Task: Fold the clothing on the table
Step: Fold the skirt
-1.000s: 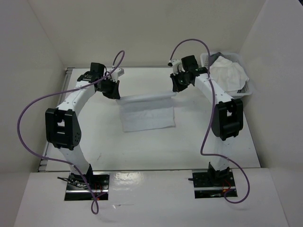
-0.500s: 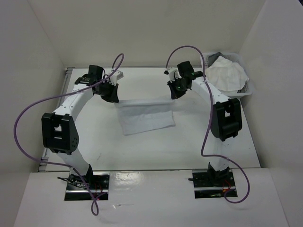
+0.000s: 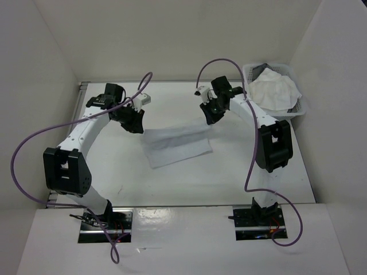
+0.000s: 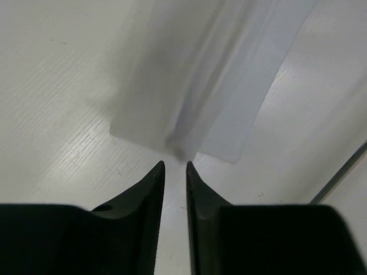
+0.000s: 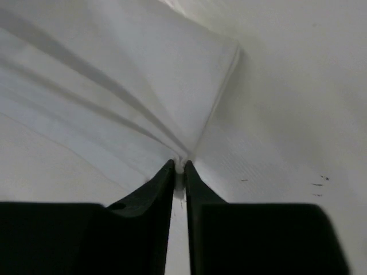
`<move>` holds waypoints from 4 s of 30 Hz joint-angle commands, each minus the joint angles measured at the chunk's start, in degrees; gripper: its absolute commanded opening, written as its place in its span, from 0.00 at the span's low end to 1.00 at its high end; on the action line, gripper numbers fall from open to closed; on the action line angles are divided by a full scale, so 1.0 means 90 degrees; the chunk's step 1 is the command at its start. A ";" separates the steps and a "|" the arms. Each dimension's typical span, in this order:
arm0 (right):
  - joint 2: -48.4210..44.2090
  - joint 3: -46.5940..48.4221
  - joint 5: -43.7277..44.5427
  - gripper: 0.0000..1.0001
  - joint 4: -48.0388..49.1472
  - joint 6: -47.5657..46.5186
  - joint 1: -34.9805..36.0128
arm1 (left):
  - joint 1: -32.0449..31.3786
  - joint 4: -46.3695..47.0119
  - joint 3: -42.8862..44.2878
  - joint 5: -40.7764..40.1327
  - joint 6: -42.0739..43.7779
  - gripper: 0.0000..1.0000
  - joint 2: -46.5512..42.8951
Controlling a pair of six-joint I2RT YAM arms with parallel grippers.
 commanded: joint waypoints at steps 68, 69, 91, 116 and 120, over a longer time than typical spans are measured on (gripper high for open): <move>-0.0832 -0.0852 0.1259 0.76 0.0070 0.0391 0.0083 | 0.0651 0.0372 0.0031 0.1122 -0.1542 0.48 0.2450; -0.0832 -0.0852 0.1259 0.76 0.0070 0.0391 0.0083 | 0.0651 0.0372 0.0099 0.1122 -0.1542 0.47 0.2450; -0.0774 -0.0910 0.1317 0.76 0.0070 0.0391 0.0083 | 0.0710 0.0665 0.0334 0.1385 -0.1659 0.30 0.2811; -0.0774 -0.1164 0.0293 0.70 -0.0770 -0.0097 0.0990 | 0.1032 -0.0077 0.1311 0.1385 -0.1376 0.13 0.3046; -0.0774 -0.1223 0.0049 0.70 -0.0886 -0.0224 0.1294 | 0.1032 -0.0077 0.1252 0.1385 -0.1376 0.13 0.3046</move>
